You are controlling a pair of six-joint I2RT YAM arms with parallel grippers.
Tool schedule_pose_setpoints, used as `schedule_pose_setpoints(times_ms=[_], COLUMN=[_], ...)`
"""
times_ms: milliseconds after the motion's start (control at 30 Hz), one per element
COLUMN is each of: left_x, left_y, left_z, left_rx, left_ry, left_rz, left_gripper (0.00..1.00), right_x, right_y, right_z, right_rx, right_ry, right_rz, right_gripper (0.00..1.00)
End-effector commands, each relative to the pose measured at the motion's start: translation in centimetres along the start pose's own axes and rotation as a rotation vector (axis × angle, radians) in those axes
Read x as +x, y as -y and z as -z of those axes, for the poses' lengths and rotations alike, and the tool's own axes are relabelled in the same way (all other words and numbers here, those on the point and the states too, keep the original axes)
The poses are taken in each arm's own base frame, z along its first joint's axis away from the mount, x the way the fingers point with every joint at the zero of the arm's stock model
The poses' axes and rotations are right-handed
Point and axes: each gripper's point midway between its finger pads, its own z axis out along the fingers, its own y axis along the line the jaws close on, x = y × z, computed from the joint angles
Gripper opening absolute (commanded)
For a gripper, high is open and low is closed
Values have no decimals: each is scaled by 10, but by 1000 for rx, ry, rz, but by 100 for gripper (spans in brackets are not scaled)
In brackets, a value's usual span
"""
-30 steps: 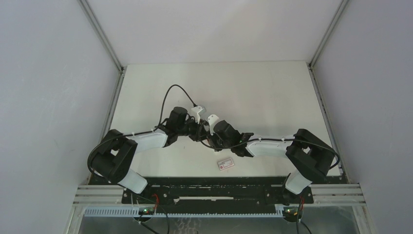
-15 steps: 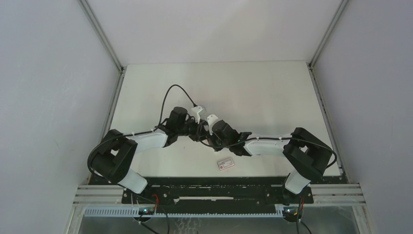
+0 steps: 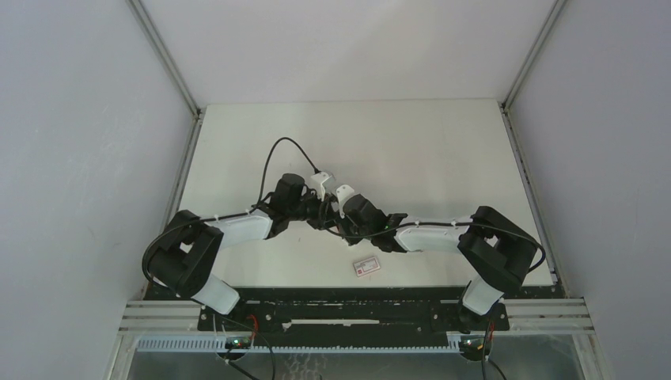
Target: Load the staples into the stapler
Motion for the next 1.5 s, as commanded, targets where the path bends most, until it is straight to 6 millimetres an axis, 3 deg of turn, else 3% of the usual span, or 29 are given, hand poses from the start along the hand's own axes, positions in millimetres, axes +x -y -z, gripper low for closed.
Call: schedule_pose_setpoints(times_ms=[0, 733, 1233, 1467], left_x=[-23, -24, -24, -24], left_y=[7, 7, 7, 7], left_z=[1, 2, 3, 3], left_rx=[11, 7, 8, 7], left_ry=[56, 61, 63, 63], left_rz=[-41, -45, -47, -47], left_gripper=[1, 0, 0, 0], right_x=[-20, -5, -29, -35], right_y=[-5, 2, -3, 3], right_z=[0, -4, 15, 22], right_rx=[9, 51, 15, 19], right_ry=[41, -20, 58, 88], right_rz=[-31, -36, -57, -95], right_gripper=[10, 10, 43, 44])
